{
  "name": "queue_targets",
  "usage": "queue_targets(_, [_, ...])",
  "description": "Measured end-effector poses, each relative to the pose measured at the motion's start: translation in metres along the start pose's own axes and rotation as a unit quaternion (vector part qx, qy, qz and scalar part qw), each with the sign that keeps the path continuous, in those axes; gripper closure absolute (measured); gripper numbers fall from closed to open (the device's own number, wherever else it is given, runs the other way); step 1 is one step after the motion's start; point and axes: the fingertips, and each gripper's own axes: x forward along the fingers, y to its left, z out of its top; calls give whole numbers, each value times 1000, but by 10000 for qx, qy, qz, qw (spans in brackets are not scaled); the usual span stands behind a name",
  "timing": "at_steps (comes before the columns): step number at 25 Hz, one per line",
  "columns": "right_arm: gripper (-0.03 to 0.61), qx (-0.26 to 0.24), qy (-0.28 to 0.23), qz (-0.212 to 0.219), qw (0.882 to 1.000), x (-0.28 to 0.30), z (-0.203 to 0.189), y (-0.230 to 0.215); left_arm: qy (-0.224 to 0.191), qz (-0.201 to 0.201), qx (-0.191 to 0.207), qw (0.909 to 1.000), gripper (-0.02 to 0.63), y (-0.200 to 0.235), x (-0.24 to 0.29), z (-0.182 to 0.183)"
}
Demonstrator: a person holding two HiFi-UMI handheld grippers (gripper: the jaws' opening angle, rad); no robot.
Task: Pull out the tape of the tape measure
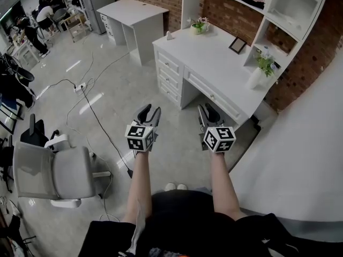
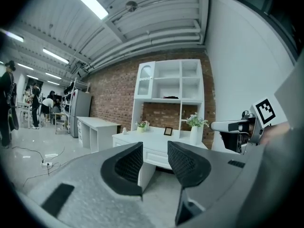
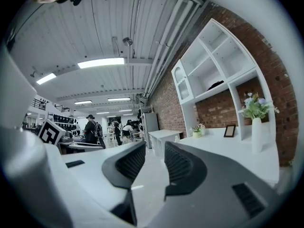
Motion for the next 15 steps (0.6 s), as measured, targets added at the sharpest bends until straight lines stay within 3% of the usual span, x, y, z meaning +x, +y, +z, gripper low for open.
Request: queue_targets(15, [466, 53, 49, -204, 9998, 16, -17, 11, 102, -100, -67, 9999, 457, 35, -3, -16])
